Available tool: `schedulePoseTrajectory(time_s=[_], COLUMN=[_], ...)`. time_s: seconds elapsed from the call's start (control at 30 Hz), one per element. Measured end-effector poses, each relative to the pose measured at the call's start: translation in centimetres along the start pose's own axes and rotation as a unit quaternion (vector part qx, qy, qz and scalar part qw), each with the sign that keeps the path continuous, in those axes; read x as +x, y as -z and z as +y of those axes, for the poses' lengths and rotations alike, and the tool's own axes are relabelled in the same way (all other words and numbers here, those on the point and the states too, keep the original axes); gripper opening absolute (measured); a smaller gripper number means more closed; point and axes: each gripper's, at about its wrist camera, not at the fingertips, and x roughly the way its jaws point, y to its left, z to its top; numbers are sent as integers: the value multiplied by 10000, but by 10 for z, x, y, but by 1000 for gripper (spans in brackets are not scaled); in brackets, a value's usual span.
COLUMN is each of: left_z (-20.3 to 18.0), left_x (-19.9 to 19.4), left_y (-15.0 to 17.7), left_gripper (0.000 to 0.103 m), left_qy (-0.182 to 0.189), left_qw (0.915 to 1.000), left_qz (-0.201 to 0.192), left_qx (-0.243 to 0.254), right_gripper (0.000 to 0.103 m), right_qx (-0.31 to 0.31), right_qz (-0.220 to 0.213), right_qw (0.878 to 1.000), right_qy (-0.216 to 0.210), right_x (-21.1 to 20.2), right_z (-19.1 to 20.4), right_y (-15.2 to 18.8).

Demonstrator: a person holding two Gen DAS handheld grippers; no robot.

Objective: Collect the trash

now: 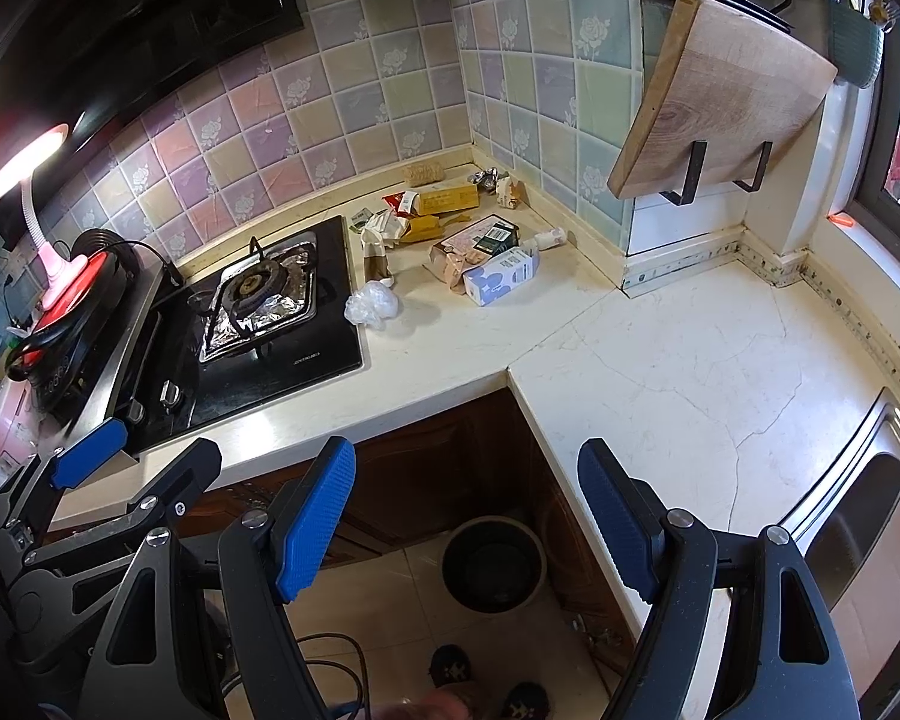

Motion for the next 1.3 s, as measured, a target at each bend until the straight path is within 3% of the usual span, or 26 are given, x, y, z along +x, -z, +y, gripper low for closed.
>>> schedulePoseTrajectory(time_s=[0.47,0.93,1.3], left_z=[-6,-16,-1], left_x=[2,8,22], left_y=[12,-4,-12], left_gripper=[80,80,80], left_qy=[59,108,245], left_qw=[10000,9998,9992], left_qz=[28,151,297], left_qx=[18,53,91], right_gripper=[78,78,78], right_qx=[24,37,80], right_qz=[18,11,105], right_qw=[10000,9998,9996], right_qy=[70,175,259], right_x=[-3,1,13], right_z=[2,7,14], right_y=[0,-6,-6])
